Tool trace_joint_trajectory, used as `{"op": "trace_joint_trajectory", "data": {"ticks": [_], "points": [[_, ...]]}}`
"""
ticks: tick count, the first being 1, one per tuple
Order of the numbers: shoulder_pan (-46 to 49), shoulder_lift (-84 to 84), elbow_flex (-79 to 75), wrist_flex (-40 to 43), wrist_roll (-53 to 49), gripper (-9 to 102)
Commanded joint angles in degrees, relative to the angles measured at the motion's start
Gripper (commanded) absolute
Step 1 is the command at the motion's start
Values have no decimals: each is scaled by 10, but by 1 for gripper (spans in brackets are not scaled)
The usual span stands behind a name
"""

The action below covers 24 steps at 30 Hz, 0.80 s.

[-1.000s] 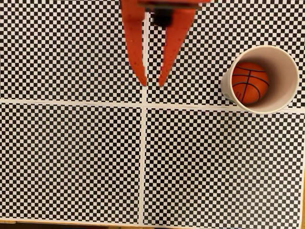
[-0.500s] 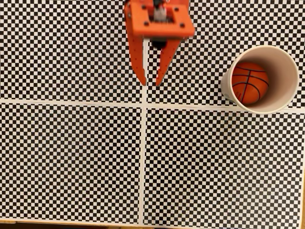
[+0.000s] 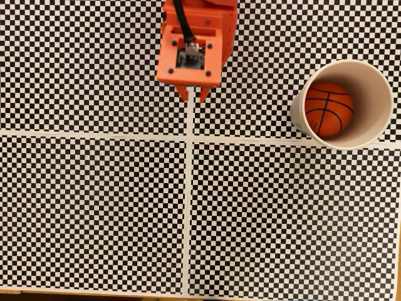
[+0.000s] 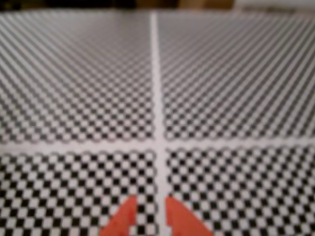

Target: Grasp basketball and place into cup.

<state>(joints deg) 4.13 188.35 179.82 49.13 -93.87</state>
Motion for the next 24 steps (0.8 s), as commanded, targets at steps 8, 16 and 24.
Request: {"op": "trace_joint_trajectory", "data": {"ticks": [8,16,24], "points": [[-18,1,20,200,22,0],[-71,-6,20,227,26,0],[-75,-6,20,227,28,0]]}}
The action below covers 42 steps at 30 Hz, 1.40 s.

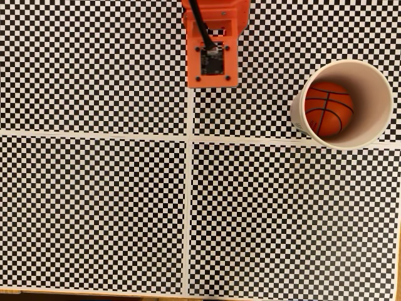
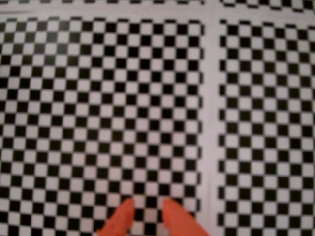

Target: Grasp basketball and place into cup.

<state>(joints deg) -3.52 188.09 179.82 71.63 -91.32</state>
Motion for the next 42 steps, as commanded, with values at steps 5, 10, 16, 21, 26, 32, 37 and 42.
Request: {"op": "trace_joint_trajectory", "data": {"ticks": [5,10,16,21,26,32,37,42], "points": [[4,2,20,4,6,0],[2,4,20,4,42,0],[-3,4,20,4,-4,0],[-3,4,20,4,-4,0],[-3,4,20,4,-4,0],[-3,4,20,4,-4,0],[-3,4,20,4,-4,0],[-3,4,20,4,-4,0]]}}
